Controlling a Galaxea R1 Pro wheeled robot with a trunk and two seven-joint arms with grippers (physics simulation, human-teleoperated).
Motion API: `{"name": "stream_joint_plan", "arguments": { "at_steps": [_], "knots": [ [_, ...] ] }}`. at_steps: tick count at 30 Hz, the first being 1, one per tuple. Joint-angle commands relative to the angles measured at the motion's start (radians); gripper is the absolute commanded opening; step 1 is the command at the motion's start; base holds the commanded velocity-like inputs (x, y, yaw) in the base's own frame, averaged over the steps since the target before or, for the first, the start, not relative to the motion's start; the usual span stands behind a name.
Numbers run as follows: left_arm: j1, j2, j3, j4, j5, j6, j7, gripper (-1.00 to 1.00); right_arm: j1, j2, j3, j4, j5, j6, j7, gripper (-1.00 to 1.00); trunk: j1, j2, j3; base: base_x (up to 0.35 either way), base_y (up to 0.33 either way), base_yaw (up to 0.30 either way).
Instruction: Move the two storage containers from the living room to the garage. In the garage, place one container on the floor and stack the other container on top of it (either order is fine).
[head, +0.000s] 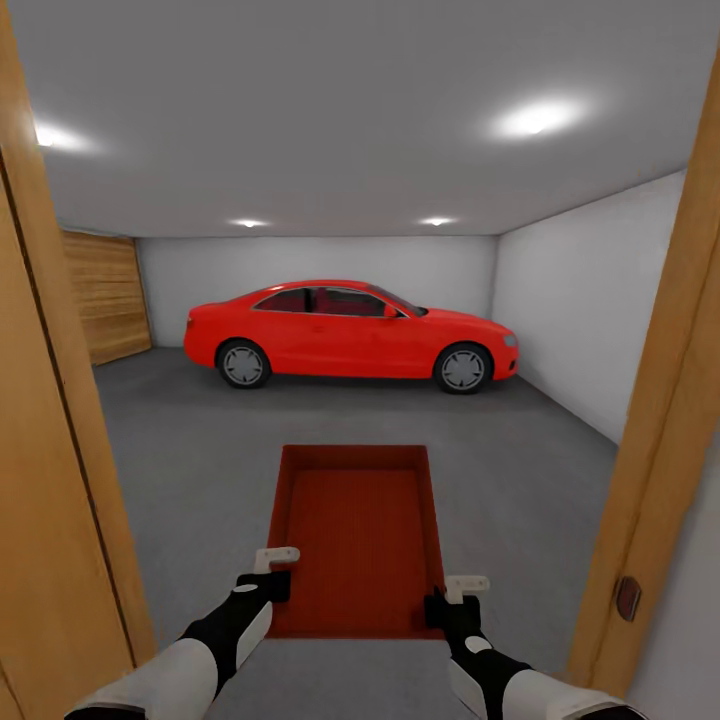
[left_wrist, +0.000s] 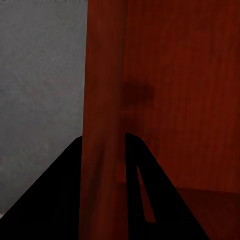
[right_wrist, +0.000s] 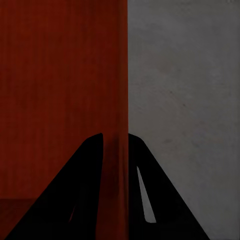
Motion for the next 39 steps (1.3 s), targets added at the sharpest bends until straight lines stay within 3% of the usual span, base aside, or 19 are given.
{"name": "stream_joint_plan", "arguments": {
  "at_steps": [1,13,39],
  "knots": [
    [-0.002,0.001,0.086,-0.005,-0.006,0.007,0.012,-1.00,0.000,-0.002,-0.030,0.002,-0.037,-0.009,-0.007,-1.00,0.001,-0.001,-0.002,0.320,0.017,0.000],
    [-0.002,0.000,0.086,-0.006,-0.006,0.005,0.012,-1.00,0.000,-0.002,-0.030,0.002,-0.037,-0.010,-0.007,-1.00,0.001,-0.001,-0.002,0.294,0.095,0.000],
    [-0.002,0.000,0.086,-0.007,-0.006,0.005,0.013,-1.00,0.000,-0.002,-0.030,0.002,-0.037,-0.010,-0.007,-1.00,0.001,-0.001,-0.002,0.039,-0.023,0.000]
  ]
}}
